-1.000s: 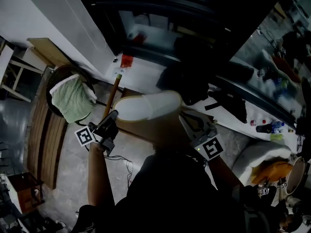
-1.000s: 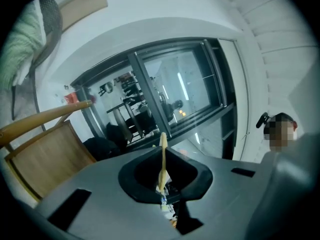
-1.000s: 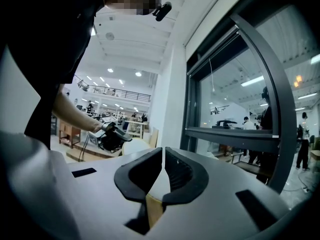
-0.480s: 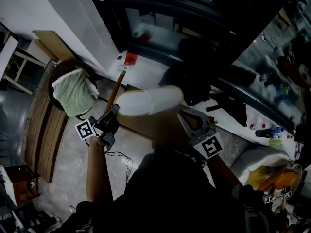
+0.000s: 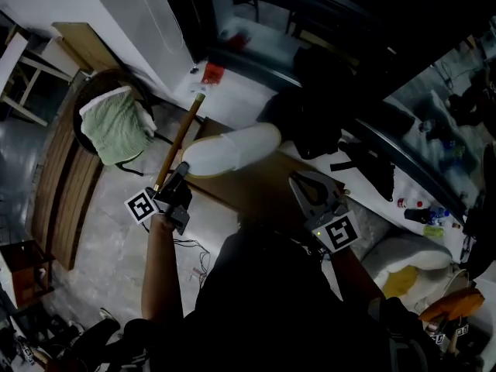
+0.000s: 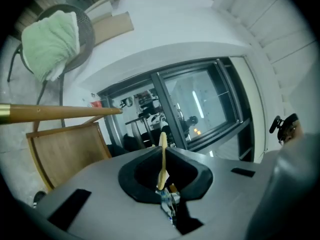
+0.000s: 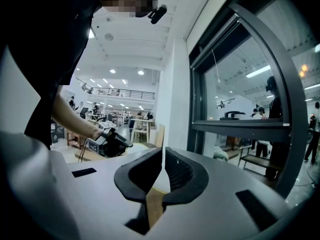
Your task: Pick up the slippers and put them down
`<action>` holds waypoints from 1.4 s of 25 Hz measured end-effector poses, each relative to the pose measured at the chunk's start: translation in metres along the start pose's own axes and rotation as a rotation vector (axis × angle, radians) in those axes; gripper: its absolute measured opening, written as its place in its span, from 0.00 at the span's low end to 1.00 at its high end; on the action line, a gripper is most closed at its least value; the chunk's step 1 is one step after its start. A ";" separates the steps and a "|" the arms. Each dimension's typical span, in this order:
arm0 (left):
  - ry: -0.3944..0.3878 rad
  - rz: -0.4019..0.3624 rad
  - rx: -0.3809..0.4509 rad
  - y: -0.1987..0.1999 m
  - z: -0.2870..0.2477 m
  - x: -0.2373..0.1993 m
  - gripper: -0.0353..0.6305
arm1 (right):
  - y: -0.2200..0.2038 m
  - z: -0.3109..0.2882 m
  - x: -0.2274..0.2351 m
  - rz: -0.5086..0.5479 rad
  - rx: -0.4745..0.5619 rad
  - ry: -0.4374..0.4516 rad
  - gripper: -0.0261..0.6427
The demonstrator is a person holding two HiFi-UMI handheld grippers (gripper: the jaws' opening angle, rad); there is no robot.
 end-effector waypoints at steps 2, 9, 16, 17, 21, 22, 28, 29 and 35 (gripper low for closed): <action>0.024 0.010 0.026 -0.007 0.003 -0.014 0.10 | -0.009 -0.003 0.001 -0.011 -0.023 0.007 0.08; 0.137 0.059 0.123 -0.028 0.008 -0.069 0.10 | -0.041 -0.025 0.012 -0.030 -0.068 0.034 0.08; 0.209 0.133 0.206 -0.045 0.020 -0.127 0.10 | -0.088 -0.040 0.017 -0.044 -0.140 0.081 0.08; 0.214 0.140 0.220 -0.046 0.023 -0.133 0.10 | -0.092 -0.043 0.017 -0.054 -0.144 0.087 0.08; 0.232 0.163 0.273 -0.050 0.034 -0.155 0.10 | -0.107 -0.051 0.013 -0.073 -0.151 0.117 0.08; 0.235 0.169 0.287 -0.051 0.037 -0.160 0.10 | -0.110 -0.053 0.012 -0.076 -0.155 0.121 0.08; 0.260 0.206 0.340 -0.061 0.046 -0.185 0.10 | -0.132 -0.057 0.006 -0.093 -0.203 0.151 0.08; 0.260 0.204 0.339 -0.061 0.046 -0.189 0.10 | -0.135 -0.058 0.005 -0.095 -0.209 0.153 0.08; 0.357 0.129 0.291 -0.073 0.050 -0.204 0.10 | -0.149 -0.061 0.000 -0.116 -0.228 0.179 0.08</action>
Point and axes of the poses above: the fingertips, and each gripper's own axes: z backward along the fingers, x to its right, y out of its top, the point moved 4 cm from there along z, backward along the fingers
